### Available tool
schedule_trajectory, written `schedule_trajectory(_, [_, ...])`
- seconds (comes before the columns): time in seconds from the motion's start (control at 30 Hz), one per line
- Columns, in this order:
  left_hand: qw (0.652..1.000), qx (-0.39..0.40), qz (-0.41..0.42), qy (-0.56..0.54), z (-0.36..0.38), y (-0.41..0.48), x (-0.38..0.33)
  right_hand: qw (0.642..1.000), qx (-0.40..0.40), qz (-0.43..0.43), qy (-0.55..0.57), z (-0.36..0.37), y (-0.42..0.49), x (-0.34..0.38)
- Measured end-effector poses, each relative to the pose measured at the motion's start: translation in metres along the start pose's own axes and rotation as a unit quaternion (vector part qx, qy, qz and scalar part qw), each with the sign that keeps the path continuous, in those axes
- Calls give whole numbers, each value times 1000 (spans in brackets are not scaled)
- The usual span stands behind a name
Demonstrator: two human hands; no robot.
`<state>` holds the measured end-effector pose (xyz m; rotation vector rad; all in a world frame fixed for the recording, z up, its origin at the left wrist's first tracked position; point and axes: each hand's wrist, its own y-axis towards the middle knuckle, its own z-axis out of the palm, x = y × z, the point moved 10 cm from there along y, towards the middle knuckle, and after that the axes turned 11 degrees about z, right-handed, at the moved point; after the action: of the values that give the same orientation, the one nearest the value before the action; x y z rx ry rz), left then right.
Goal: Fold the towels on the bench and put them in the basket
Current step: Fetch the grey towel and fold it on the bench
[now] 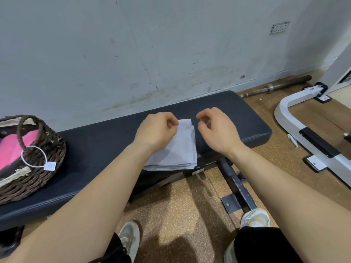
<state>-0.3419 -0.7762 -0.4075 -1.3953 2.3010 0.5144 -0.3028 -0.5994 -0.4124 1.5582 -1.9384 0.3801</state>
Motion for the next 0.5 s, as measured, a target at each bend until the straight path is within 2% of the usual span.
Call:
schedule_trajectory(0.07, [993,-14,45,109,-9,-4,12,998,15,-57,-33,14,-5,32])
schedule_trajectory(0.17, [988,34,76,132,9,-10,36,977,100,-107,-152,63,-21,60])
schedule_trajectory(0.3, [984,78,97,125,27,-20,52,947,168,-53,-267,98,-24,27])
schedule_trajectory(0.5, [970,148,110,156,46,-27,66,950,207,-17,-234,109,-27,1])
